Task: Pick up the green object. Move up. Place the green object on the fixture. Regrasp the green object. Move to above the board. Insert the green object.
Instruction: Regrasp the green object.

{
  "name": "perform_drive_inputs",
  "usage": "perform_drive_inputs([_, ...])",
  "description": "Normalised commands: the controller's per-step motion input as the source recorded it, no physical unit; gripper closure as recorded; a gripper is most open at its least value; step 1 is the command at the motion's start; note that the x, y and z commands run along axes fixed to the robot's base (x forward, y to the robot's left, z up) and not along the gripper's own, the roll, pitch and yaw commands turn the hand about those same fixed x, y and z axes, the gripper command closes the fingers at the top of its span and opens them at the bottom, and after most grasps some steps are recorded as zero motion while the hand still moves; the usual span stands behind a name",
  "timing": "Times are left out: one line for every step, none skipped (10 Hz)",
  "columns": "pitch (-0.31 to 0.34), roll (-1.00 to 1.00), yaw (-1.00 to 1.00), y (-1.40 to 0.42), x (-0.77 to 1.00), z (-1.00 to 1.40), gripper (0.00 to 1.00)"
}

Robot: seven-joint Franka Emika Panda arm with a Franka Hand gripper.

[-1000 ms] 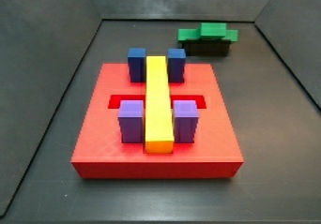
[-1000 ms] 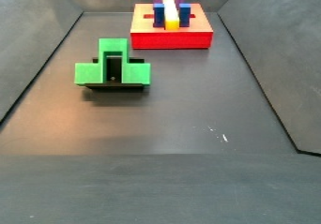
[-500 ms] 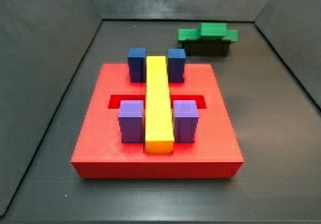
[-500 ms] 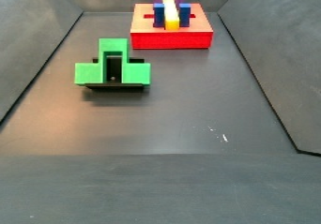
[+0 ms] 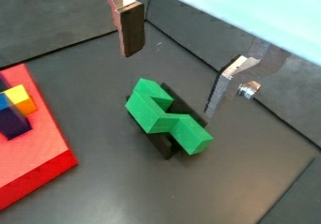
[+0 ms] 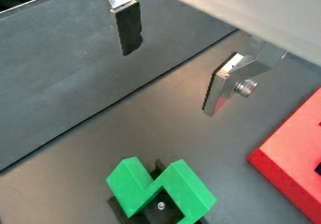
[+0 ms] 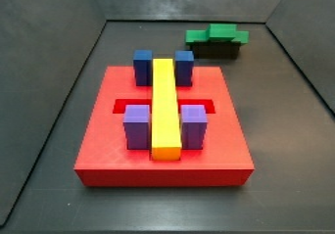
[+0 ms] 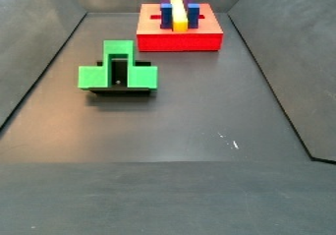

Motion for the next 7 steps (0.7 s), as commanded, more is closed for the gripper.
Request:
perform_drive_inputs([0.171, 0.26, 0.00, 0.05, 0.56, -0.01, 0.00])
perform_drive_inputs([0.160, 0.27, 0.00, 0.09, 0.58, -0.03, 0.00])
perform_drive_inputs([0.131, 0.29, 0.00, 0.05, 0.51, -0.06, 0.00])
perform_drive_inputs([0.180, 0.38, 0.00, 0.00, 0.43, 0.00, 0.00])
perform_drive_inputs([0.223, 0.48, 0.00, -0.13, 0.38, 0.00, 0.00])
perform_drive_inputs([0.177, 0.47, 0.00, -0.11, 0.41, -0.07, 0.00])
perform_drive_inputs([0.120, 0.43, 0.00, -0.07, 0.37, -0.17, 0.00])
